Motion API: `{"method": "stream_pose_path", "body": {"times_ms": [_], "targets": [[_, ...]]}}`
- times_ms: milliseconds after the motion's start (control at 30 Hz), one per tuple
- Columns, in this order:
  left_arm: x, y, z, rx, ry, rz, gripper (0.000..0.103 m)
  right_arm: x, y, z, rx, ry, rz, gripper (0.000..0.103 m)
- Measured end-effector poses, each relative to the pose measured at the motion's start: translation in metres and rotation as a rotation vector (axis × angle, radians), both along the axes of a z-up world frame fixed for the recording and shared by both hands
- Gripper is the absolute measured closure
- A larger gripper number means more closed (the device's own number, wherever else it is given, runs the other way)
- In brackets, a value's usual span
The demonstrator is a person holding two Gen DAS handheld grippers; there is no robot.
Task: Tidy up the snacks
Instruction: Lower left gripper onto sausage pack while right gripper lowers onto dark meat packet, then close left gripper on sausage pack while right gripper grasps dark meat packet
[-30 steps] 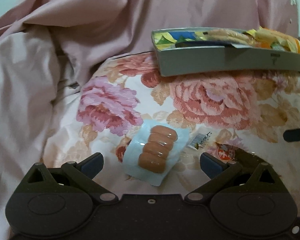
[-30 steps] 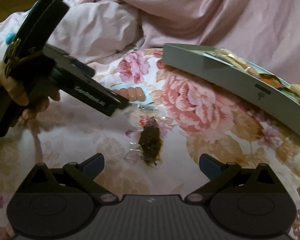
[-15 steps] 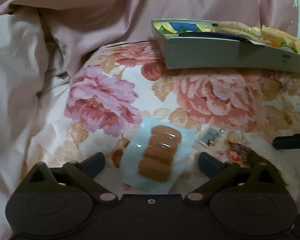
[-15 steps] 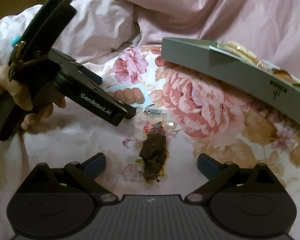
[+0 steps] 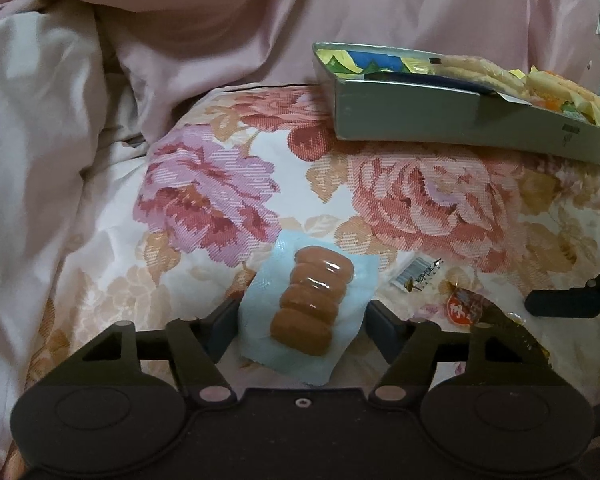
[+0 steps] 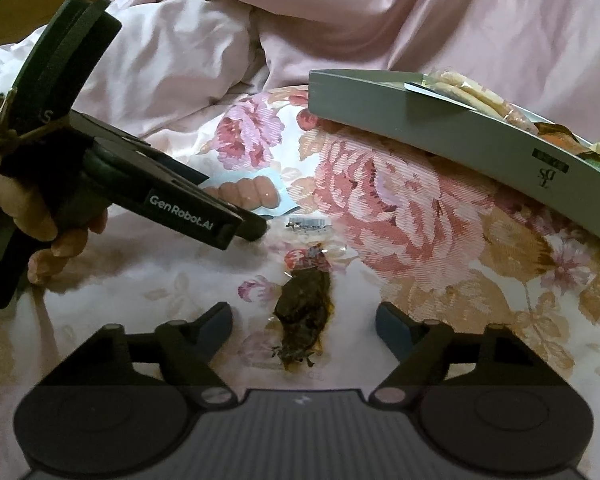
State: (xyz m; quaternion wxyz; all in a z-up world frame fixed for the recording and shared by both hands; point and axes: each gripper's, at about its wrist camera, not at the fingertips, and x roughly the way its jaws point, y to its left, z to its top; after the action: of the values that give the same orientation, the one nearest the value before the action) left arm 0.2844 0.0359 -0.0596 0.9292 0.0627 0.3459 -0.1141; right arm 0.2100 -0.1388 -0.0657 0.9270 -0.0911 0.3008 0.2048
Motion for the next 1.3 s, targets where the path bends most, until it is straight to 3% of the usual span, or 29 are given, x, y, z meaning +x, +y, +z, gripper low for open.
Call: {"method": "stream_pose_path", "body": {"times_ms": [133, 267, 767, 1033, 1300], "targets": [[-0.006, -0.002, 0.0, -0.002, -0.001, 0.027, 0.037, 0.0, -0.001, 0.001, 0.002, 0.001, -0.008, 0.044], [-0.01, -0.004, 0.002, -0.008, 0.024, 0.064, 0.038, 0.001, -0.001, 0.002, 0.002, 0.004, -0.008, 0.053], [-0.059, -0.017, 0.014, -0.026, 0.13, 0.173, 0.038, -0.004, -0.001, 0.007, -0.025, 0.054, 0.018, 0.053], [-0.094, -0.015, 0.013, -0.1, 0.134, 0.267, 0.038, -0.015, -0.004, 0.009, -0.04, 0.056, 0.077, 0.053], [-0.136, -0.025, 0.013, -0.145, 0.089, 0.327, 0.038, -0.038, -0.014, 0.016, -0.048, 0.129, 0.142, 0.052]]}}
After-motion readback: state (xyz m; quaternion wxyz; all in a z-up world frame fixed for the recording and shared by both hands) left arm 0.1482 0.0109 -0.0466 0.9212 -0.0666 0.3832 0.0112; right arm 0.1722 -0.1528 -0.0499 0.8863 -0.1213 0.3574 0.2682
